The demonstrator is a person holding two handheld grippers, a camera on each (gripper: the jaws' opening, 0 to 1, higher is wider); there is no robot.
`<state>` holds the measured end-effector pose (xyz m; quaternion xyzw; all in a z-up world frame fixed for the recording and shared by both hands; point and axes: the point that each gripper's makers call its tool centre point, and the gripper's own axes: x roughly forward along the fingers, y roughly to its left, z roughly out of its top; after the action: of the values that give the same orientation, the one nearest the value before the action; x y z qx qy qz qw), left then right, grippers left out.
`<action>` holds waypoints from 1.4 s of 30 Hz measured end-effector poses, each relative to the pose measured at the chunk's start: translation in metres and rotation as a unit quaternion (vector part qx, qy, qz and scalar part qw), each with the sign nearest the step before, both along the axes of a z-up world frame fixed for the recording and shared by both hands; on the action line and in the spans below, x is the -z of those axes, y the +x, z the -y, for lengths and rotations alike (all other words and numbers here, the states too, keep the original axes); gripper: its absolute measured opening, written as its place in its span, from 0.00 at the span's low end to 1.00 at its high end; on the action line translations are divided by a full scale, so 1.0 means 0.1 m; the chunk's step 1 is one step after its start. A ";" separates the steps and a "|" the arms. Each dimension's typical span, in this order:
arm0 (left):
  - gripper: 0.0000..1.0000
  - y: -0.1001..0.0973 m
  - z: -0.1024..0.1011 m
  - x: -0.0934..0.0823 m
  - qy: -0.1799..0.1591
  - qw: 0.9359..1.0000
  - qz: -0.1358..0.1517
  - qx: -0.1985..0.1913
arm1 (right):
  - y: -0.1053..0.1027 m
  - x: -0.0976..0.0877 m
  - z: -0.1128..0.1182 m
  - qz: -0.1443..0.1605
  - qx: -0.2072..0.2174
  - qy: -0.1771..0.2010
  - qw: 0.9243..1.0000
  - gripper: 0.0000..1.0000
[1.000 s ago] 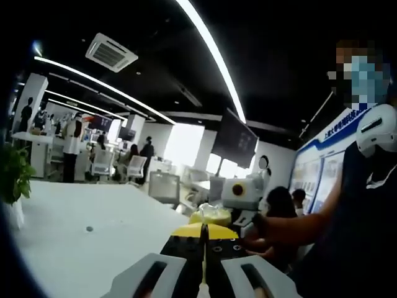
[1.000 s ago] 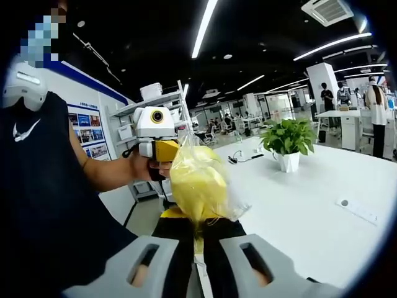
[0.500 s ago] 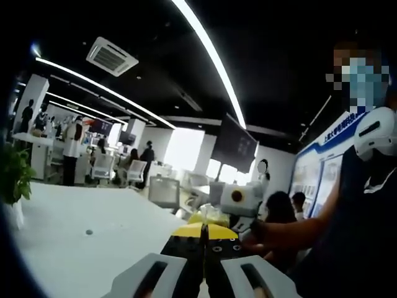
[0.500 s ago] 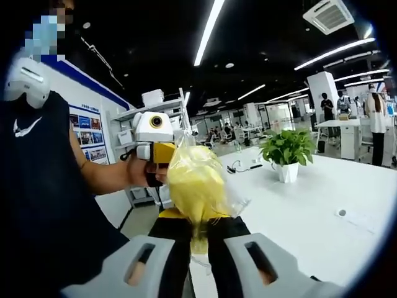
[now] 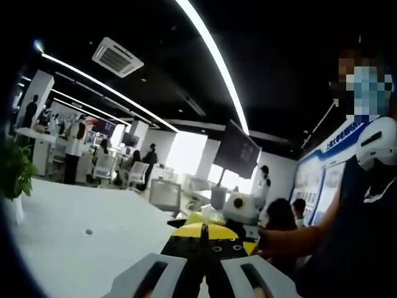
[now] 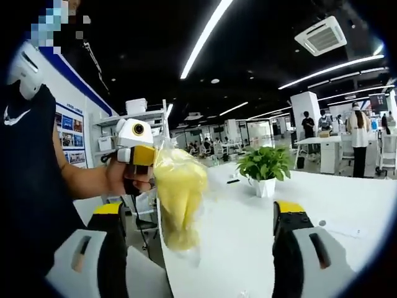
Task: Compare the silicone blocks by pressing each to a similar depth, holding the contact briefly, and releasing to observe deformation and rebound differences across the visible hardness samples.
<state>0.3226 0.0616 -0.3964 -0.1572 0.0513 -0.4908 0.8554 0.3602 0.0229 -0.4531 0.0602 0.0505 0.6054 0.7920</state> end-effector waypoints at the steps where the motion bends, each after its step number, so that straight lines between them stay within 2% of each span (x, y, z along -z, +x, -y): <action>1: 0.00 0.01 -0.01 0.00 -0.001 1.000 -0.002 0.000 | -0.01 0.00 0.02 -0.003 0.001 0.002 1.000 0.96; 14: 0.00 0.07 -0.09 0.00 -0.021 1.000 -0.019 -0.001 | 0.17 0.08 0.40 0.005 0.052 -0.026 0.998 0.97; 21: 0.00 0.13 -0.12 0.08 -0.029 0.999 -0.040 -0.006 | 0.25 0.25 0.69 0.018 0.100 -0.053 0.993 0.96; 24: 0.00 0.16 -0.14 0.13 -0.034 0.998 -0.050 -0.008 | 0.24 0.38 0.85 0.005 0.120 -0.060 0.991 0.96; 26: 0.00 0.17 -0.14 0.16 -0.035 0.998 -0.055 -0.009 | 0.24 0.42 0.91 0.008 0.131 -0.062 0.989 0.96; 29: 0.00 0.19 -0.16 0.20 -0.042 0.997 -0.064 -0.010 | 0.24 0.58 1.10 0.012 0.161 -0.081 0.984 0.96; 31: 0.00 0.19 -0.17 0.23 -0.047 0.996 -0.069 -0.011 | 0.23 0.67 1.20 0.001 0.174 -0.080 0.981 0.96; 34: 0.00 0.19 -0.18 0.28 -0.046 0.996 -0.074 -0.013 | 0.22 0.81 1.37 0.001 0.199 -0.096 0.975 0.96; 42: 0.00 0.20 -0.21 0.35 -0.051 0.995 -0.087 -0.015 | 0.10 1.18 1.71 -0.021 0.229 -0.130 0.964 0.96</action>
<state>0.3430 0.0827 -0.4316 -0.2431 0.0980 -0.4640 0.8462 0.3703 -0.1480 -0.5713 -0.0205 0.1305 0.3946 0.9093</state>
